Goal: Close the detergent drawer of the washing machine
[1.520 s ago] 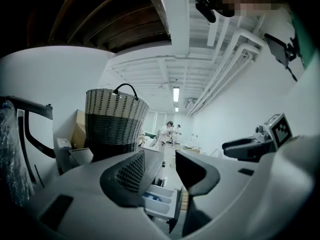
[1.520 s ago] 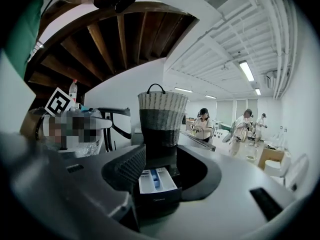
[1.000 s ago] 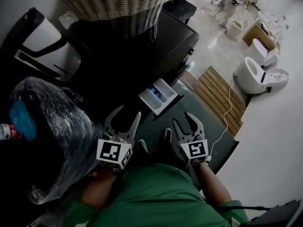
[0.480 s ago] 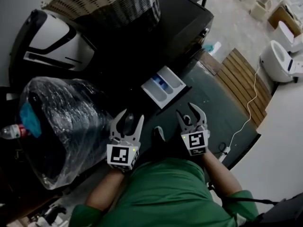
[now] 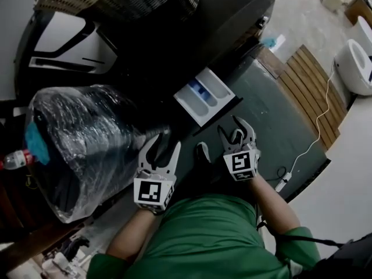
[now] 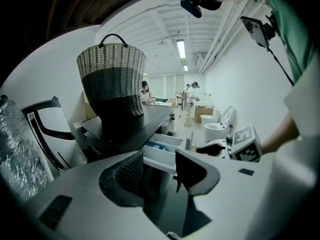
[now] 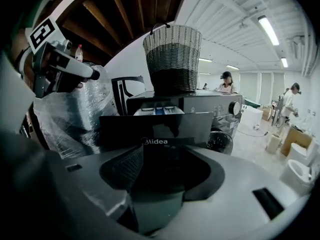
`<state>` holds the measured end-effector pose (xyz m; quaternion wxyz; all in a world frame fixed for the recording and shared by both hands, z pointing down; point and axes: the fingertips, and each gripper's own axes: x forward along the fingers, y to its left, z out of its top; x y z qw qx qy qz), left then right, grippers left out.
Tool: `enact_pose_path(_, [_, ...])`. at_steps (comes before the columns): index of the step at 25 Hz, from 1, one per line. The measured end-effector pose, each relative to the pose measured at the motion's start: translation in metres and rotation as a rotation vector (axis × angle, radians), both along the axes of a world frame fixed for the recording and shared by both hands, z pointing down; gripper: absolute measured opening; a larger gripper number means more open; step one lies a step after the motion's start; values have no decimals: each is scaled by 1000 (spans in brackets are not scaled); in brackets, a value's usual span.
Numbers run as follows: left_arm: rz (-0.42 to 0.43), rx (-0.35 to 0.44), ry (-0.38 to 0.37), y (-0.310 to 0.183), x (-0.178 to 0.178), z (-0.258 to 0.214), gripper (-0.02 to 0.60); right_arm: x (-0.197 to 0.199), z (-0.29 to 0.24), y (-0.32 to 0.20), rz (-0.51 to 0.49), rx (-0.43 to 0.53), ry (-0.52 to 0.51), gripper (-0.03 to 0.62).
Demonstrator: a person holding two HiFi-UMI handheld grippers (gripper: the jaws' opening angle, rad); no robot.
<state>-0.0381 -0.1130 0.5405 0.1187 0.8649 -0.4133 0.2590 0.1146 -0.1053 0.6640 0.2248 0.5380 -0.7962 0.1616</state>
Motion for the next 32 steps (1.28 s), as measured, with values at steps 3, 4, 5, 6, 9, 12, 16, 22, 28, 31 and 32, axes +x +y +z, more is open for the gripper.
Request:
enact_pose_path(3, [-12, -20, 1, 2, 0, 6, 206, 1, 4, -5, -12, 15, 17, 239])
enact_pose_path(4, [-15, -25, 2, 2, 0, 8, 206, 2, 4, -6, -12, 22, 21, 239])
enact_pose_path(5, [-19, -28, 3, 2, -1, 9, 205, 3, 4, -8, -12, 29, 22, 239])
enact_pose_path(6, [-22, -32, 3, 3, -2, 11, 206, 3, 4, -9, -11, 34, 21, 239])
enact_pose_path(9, [-32, -40, -1, 4, -6, 13, 206, 2, 7, -13, -6, 31, 14, 242])
enact_pose_path(12, [-40, -43, -7, 4, -10, 14, 206, -2, 11, -15, 1, 12, 1, 259])
enact_pose_path(16, [-49, -48, -10, 1, -15, 14, 206, -3, 11, -15, -17, 18, 1, 258])
enact_pose_path(22, [-59, -54, -4, -4, -19, 14, 206, -5, 10, -18, -78, 20, 8, 259])
enact_pose_path(28, [-60, -60, 2, -11, -20, 17, 206, -10, 10, -29, -82, 18, -1, 259])
enact_pose_path(31, [-70, -69, 18, -14, -22, 21, 206, -15, 9, -45, -90, 24, 4, 259])
enact_pose_path(32, [-77, -73, 20, -15, -23, 21, 206, -16, 9, -50, -92, 27, 8, 259])
